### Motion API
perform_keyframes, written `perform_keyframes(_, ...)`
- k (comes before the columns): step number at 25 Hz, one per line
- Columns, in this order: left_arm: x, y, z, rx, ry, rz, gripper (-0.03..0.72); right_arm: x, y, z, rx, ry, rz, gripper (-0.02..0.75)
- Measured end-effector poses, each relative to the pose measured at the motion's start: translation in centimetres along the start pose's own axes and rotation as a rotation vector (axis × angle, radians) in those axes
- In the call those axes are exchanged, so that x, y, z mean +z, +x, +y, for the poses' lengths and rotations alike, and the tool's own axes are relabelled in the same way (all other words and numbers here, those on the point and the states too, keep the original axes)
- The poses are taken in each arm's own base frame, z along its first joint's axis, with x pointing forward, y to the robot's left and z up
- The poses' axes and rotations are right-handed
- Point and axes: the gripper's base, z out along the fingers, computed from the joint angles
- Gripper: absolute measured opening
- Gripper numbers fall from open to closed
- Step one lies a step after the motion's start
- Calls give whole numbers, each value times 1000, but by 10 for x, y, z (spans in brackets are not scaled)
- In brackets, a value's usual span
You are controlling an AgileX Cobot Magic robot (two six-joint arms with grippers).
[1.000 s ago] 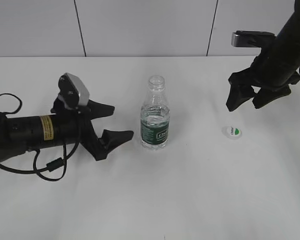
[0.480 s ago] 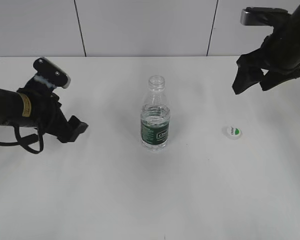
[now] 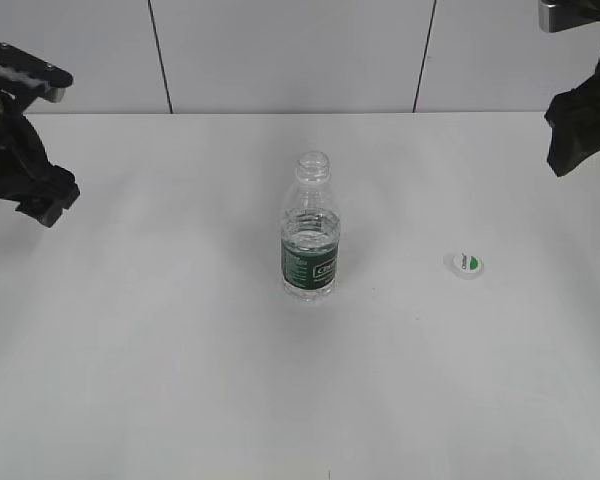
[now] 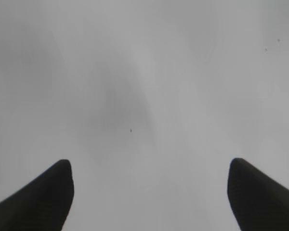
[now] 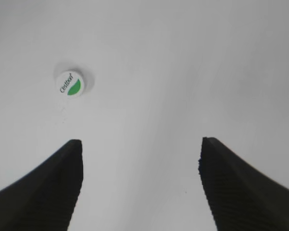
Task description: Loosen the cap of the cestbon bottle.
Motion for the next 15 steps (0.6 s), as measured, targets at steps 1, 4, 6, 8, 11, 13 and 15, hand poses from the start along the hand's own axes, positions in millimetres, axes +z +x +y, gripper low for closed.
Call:
perform_keyframes(1, -5, -1, 4, -15, 18, 36, 589, -2, 2, -2, 6, 0, 7, 574)
perform_keyframes(4, -17, -4, 12, -64, 82, 106, 587, -8, 8, -9, 31, 3, 26, 574)
perform_keyframes(6, -19, 0, 14, -84, 104, 160, 587, -10, 13, -16, 56, 2, 47, 574)
perform_keyframes(8, -21, 6, 17, -99, 116, 218, 585, -10, 19, -24, 93, -12, 77, 574)
perform_keyframes(11, -28, 12, 20, -122, 132, 249, 585, -14, 26, -35, 135, -59, 84, 574)
perform_keyframes(13, -35, 15, 21, -136, 148, 238, 584, -24, 28, -35, 153, -101, 49, 574)
perform_keyframes(15, -44, 20, 21, -151, 166, 227, 584, -37, 31, -31, 158, -121, 21, 574)
